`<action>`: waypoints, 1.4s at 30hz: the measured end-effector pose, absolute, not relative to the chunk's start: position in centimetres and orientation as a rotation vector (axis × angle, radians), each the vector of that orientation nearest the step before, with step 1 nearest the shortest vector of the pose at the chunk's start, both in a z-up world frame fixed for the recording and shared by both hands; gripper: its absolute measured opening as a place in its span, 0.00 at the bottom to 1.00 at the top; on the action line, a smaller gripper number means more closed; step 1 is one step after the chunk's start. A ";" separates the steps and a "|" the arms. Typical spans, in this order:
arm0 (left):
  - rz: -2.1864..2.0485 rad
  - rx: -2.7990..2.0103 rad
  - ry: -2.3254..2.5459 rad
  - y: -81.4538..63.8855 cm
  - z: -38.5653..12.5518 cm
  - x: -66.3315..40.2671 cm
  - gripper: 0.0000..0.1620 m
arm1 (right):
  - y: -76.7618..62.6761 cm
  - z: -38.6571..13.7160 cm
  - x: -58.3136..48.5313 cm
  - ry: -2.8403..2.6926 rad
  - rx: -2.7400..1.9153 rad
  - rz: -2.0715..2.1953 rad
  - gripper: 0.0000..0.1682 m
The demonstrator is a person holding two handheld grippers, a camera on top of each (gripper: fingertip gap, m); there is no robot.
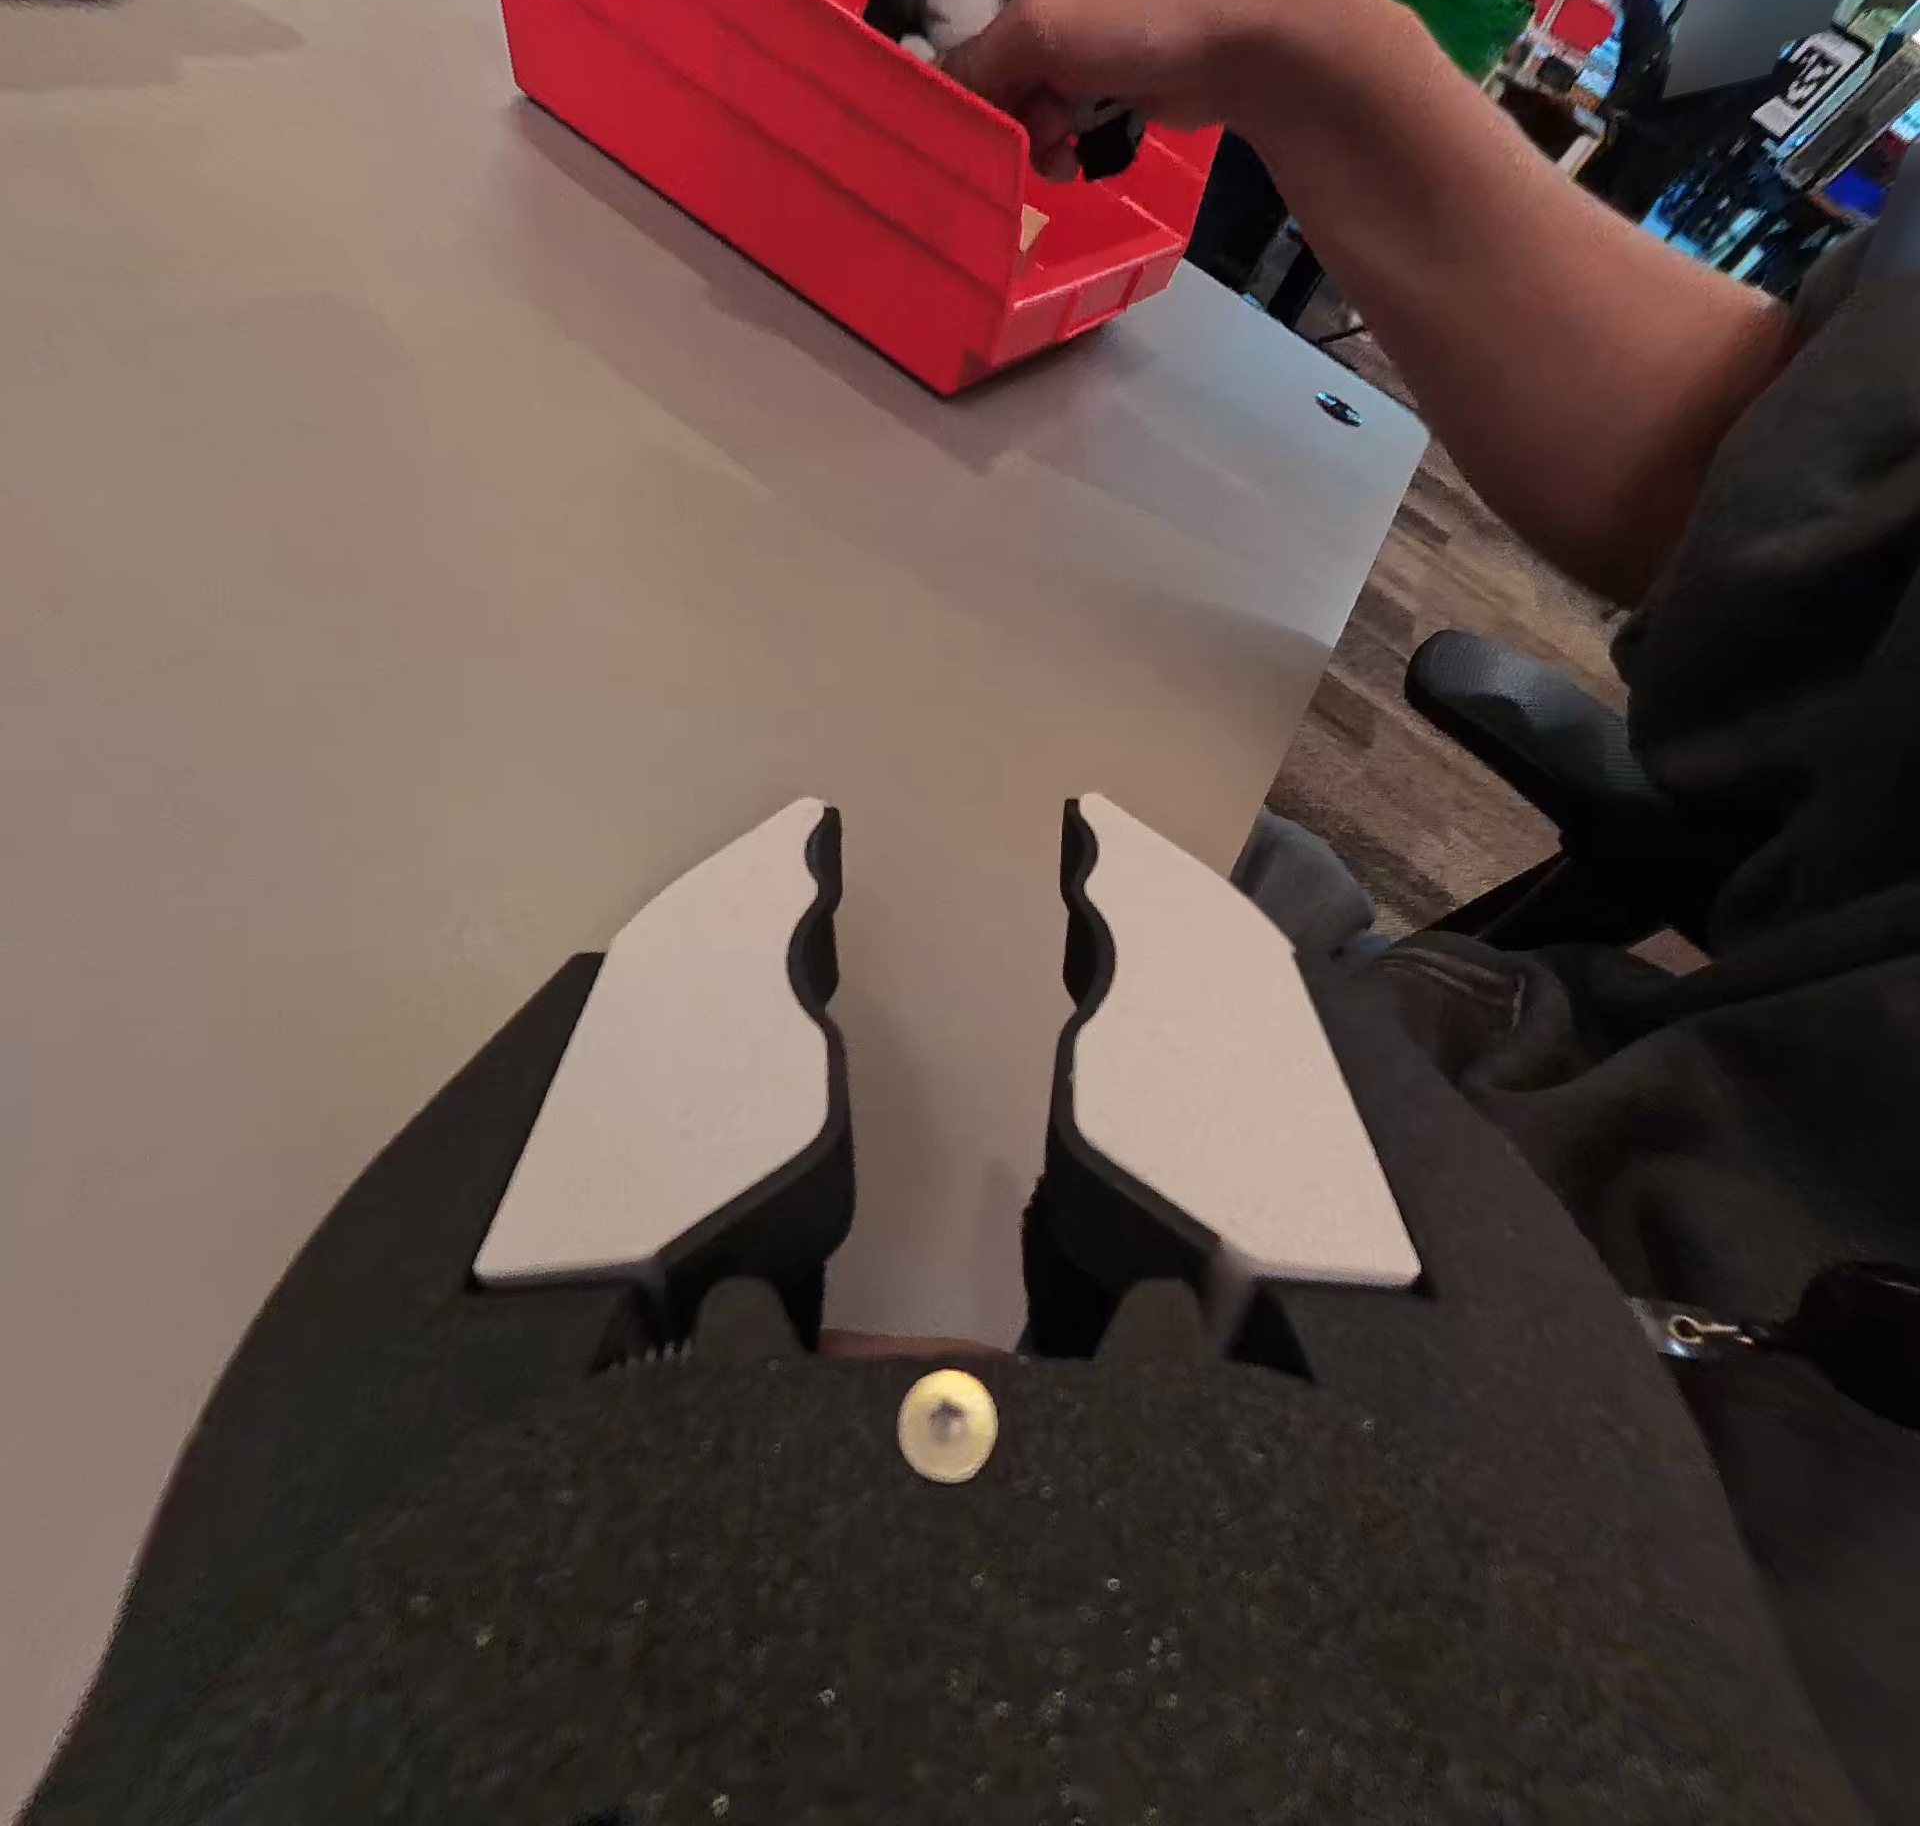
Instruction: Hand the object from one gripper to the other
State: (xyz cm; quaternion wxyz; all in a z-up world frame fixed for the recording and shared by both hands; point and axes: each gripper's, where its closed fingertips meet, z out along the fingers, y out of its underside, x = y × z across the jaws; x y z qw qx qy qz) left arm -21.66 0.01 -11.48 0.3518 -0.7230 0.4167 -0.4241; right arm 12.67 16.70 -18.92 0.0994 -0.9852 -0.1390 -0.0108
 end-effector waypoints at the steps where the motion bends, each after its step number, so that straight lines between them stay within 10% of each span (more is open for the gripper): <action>1: -1.078 -1.869 1.089 0.0 -11.6 -21.8 0.25 | 16.7 -19.4 12.9 -0.443 -2.931 -0.069 0.21; 14: -0.905 -1.863 1.089 2.0 -11.1 -23.9 0.32 | 9.5 -5.2 9.1 -0.229 -2.118 0.171 0.32; 24: -0.498 -2.062 0.805 20.4 -4.4 -33.9 0.30 | -2.9 -14.0 -6.0 -0.369 -1.962 0.630 0.25; 42: -0.151 -2.829 0.662 42.5 -18.4 -31.5 0.25 | -1.8 -13.6 -5.1 -0.312 -1.954 0.635 0.25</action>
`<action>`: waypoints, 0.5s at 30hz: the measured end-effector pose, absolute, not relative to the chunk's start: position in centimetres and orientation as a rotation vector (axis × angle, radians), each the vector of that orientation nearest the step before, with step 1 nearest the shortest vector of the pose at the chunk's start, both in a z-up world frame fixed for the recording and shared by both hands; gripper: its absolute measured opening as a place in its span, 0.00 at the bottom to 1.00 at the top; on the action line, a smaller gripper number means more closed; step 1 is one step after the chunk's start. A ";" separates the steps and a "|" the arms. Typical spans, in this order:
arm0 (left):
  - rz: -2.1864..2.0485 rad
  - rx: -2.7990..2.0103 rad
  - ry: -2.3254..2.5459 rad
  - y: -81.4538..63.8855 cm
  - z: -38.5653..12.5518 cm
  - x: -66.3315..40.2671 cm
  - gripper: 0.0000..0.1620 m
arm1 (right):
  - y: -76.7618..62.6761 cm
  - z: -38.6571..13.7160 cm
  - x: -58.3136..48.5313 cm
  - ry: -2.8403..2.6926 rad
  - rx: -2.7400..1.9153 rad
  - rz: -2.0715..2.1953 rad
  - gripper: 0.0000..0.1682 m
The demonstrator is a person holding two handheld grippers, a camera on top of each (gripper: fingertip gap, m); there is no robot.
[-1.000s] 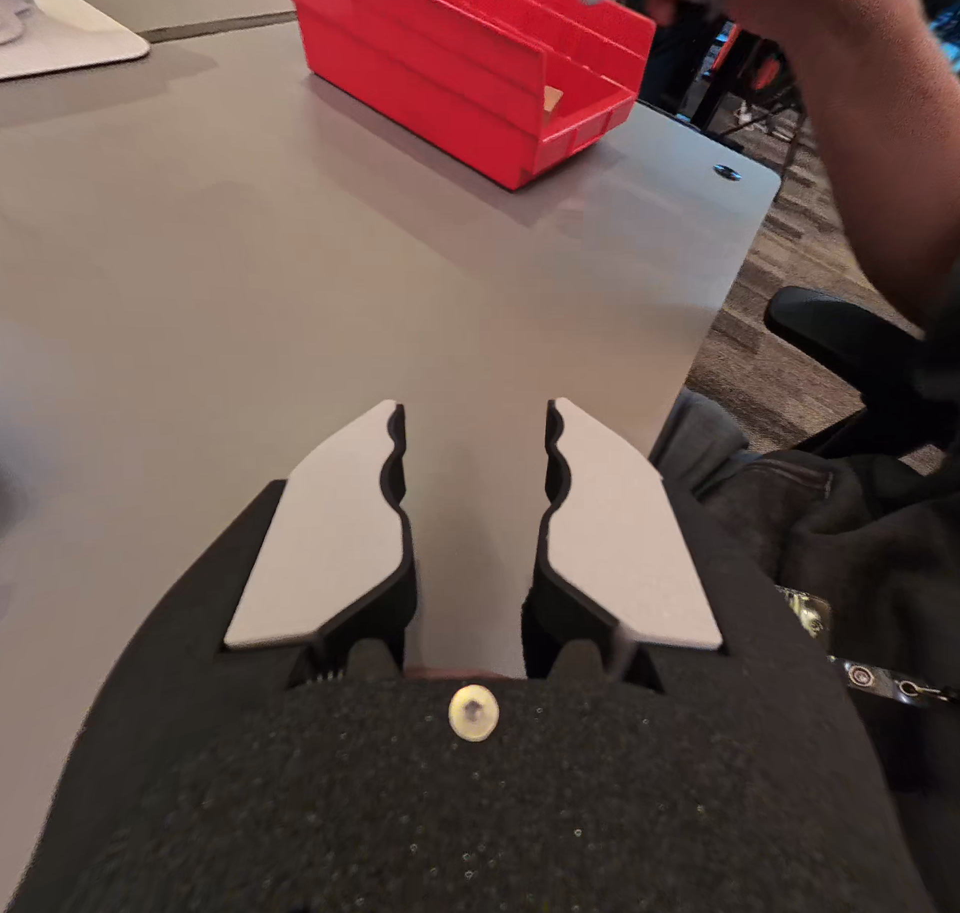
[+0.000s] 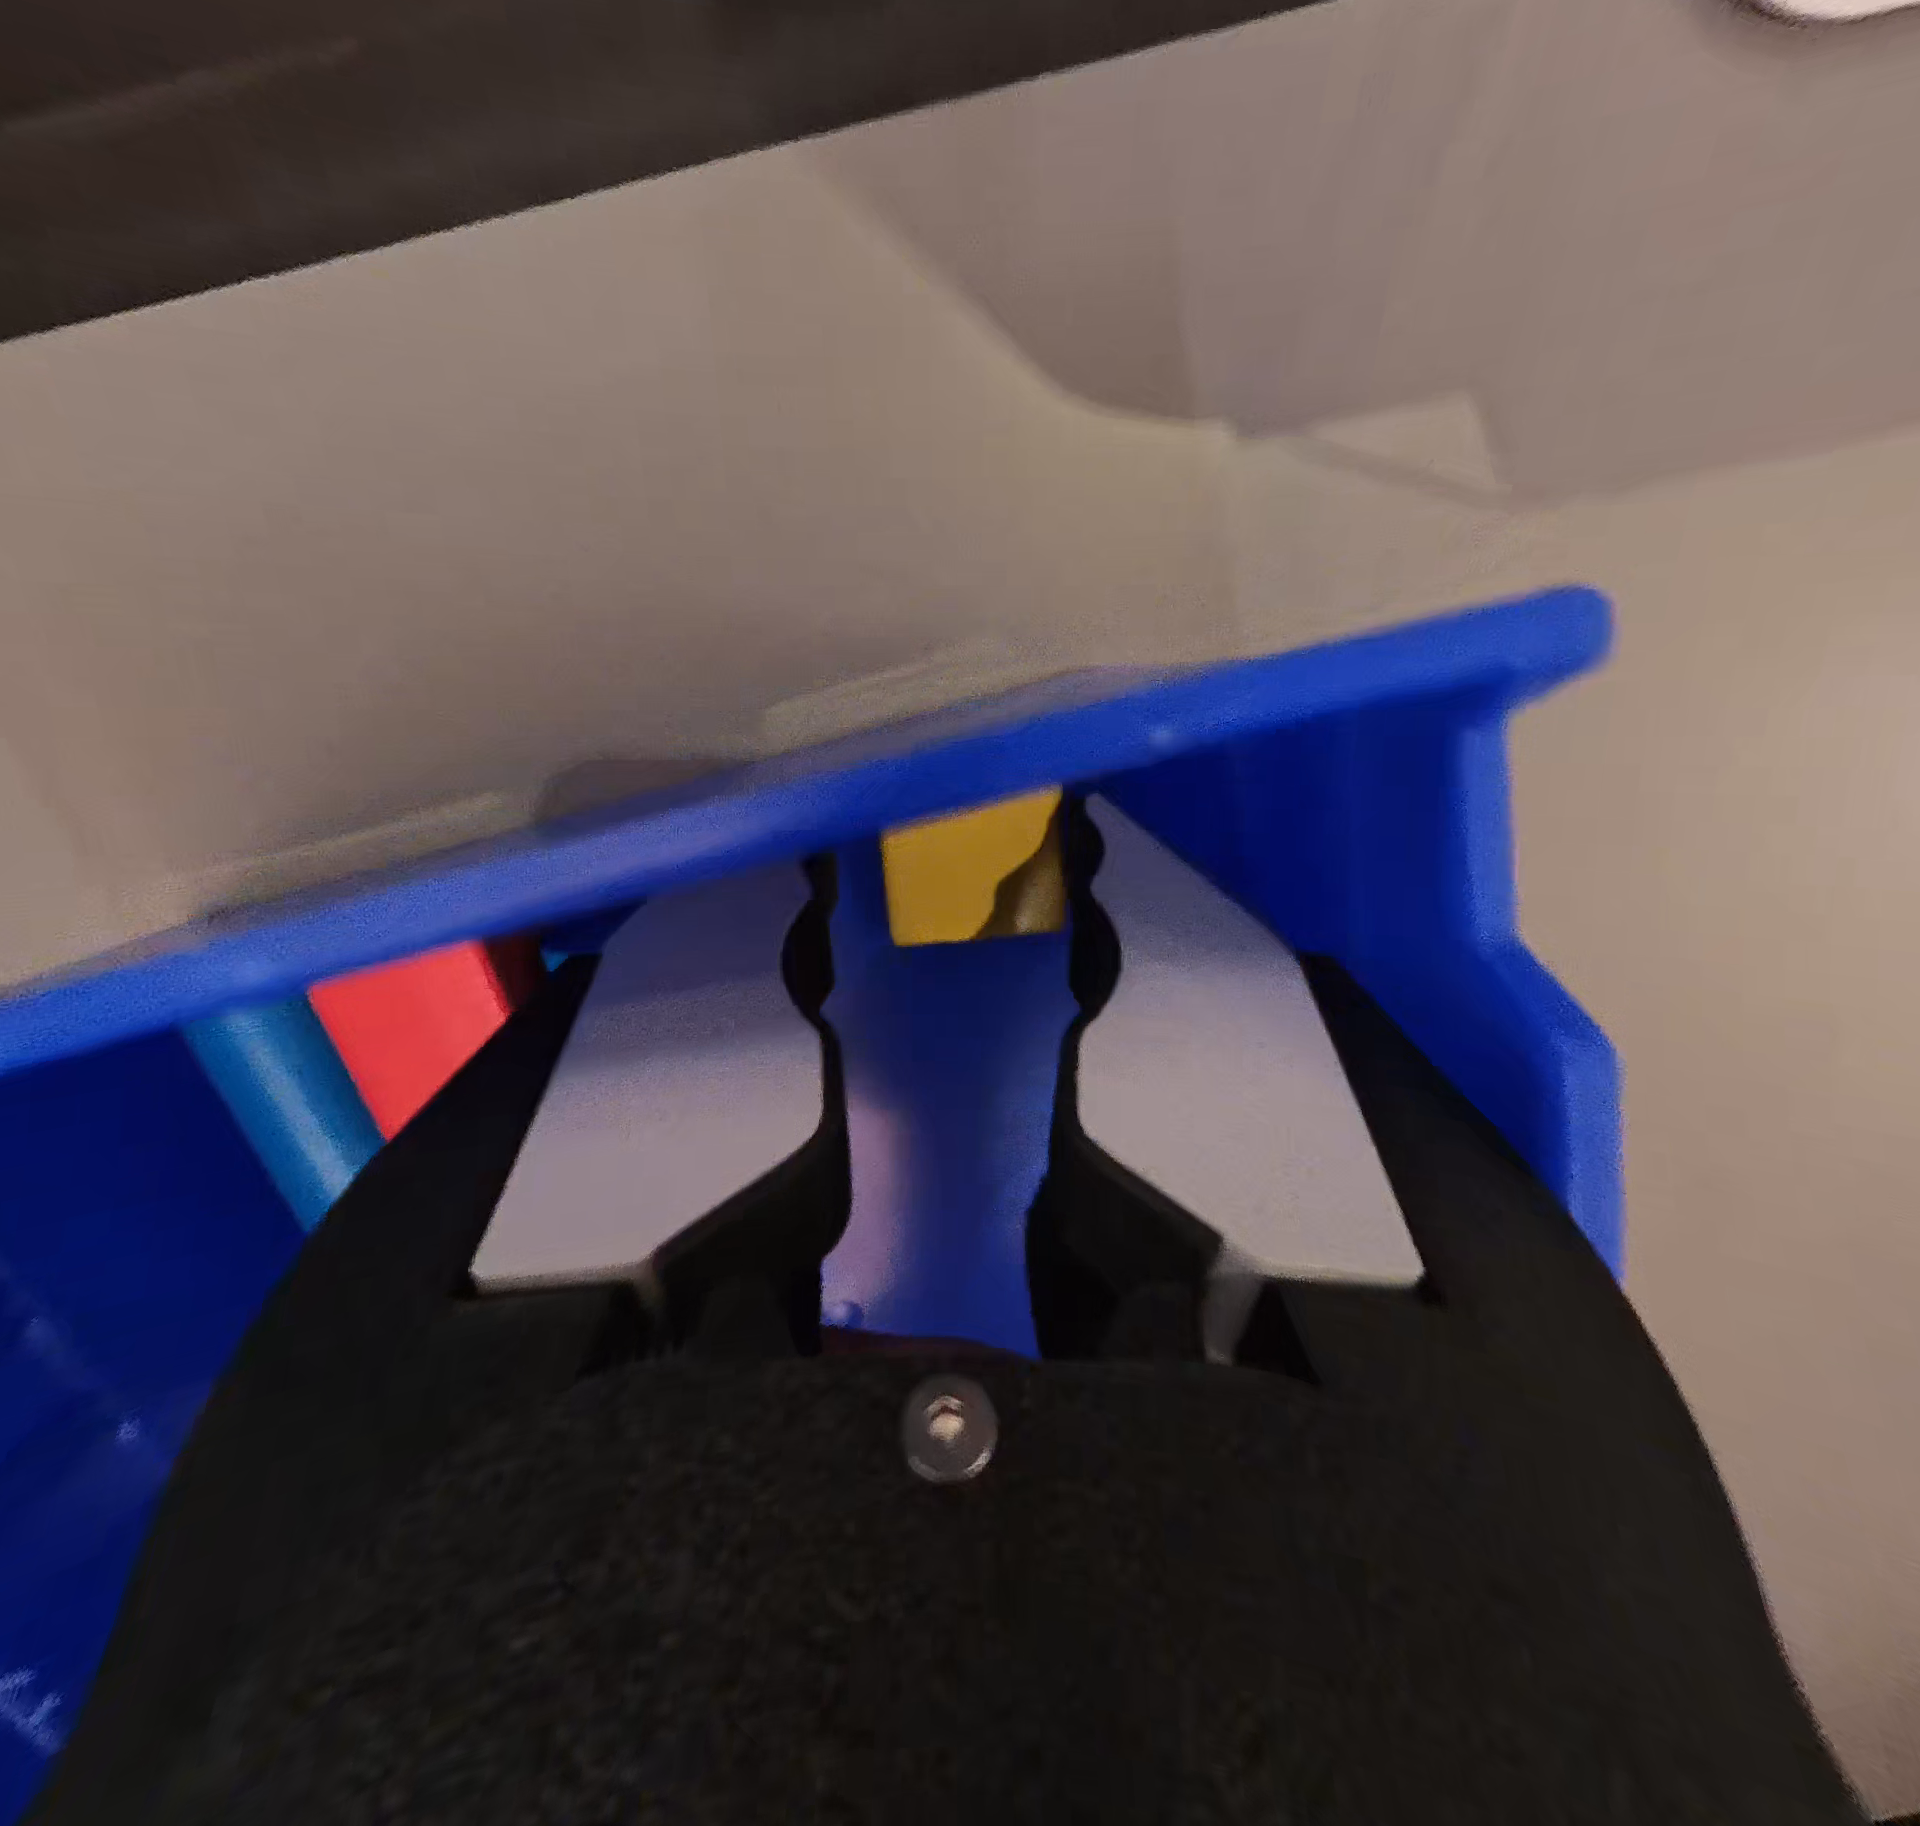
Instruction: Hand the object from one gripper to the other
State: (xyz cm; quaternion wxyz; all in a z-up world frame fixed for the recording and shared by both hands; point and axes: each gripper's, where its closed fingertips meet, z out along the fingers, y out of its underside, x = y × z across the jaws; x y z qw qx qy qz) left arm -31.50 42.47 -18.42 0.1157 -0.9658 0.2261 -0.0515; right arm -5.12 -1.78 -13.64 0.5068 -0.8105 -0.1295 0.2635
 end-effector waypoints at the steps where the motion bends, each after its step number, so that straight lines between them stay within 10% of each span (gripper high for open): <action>1: -0.147 -2.838 0.672 42.5 -18.7 -31.5 0.22 | -1.7 -13.7 -5.1 -0.312 -1.957 0.636 0.25; 15: -1.462 -2.200 0.599 24.9 -2.7 -27.2 0.21 | 3.1 -8.7 -9.3 -0.786 -1.659 0.390 0.35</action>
